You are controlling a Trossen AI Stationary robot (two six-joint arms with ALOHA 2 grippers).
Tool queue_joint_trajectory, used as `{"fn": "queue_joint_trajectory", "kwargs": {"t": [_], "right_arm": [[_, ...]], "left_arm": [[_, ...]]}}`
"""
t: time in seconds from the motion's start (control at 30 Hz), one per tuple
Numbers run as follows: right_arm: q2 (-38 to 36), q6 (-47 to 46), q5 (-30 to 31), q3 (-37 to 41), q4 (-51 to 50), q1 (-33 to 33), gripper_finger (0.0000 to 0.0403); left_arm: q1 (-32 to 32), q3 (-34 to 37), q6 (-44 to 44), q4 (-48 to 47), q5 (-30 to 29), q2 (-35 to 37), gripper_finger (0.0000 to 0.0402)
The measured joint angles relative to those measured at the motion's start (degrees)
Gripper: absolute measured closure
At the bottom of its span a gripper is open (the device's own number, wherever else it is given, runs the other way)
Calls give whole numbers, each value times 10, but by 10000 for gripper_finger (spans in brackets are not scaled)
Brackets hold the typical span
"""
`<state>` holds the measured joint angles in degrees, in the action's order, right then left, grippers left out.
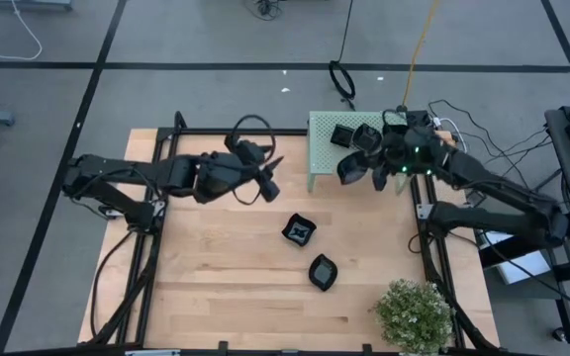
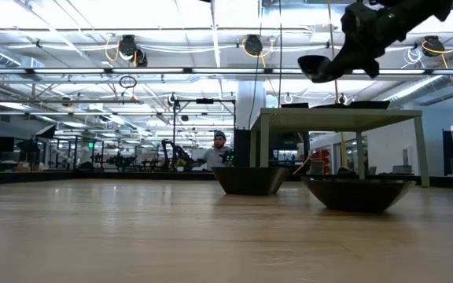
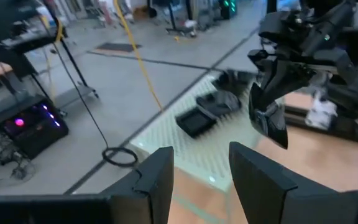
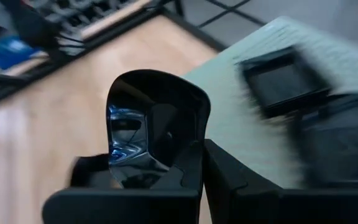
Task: Pick & Place Mini shaped plates
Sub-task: Stack the top leaf-shaped plate on top of the leaf-shaped plate on the shelf
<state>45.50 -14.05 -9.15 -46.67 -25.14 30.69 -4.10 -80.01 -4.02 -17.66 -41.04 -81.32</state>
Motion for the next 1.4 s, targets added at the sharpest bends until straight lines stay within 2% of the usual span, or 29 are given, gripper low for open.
{"fn": "queue_joint_trajectory", "kwargs": {"t": [0.17,0.37,0.5,0.63,0.97,1.07,1.4], "right_arm": [[30,106,1,-84,-81,86,403],[102,213,1,-185,-151,185,403],[160,265,1,-243,-203,236,403],[208,310,1,-284,-275,274,403],[236,384,-3,-289,-287,303,403],[235,388,-30,-289,-285,303,403],[235,426,-46,-289,-291,303,403]], "left_arm": [[23,0,30,30,-1,0,243],[54,0,120,34,-1,0,243],[80,0,185,38,-1,0,243],[107,0,208,44,-1,0,243],[171,0,219,43,-1,0,243],[182,0,219,43,1,0,243],[198,0,215,43,51,0,243]]}}
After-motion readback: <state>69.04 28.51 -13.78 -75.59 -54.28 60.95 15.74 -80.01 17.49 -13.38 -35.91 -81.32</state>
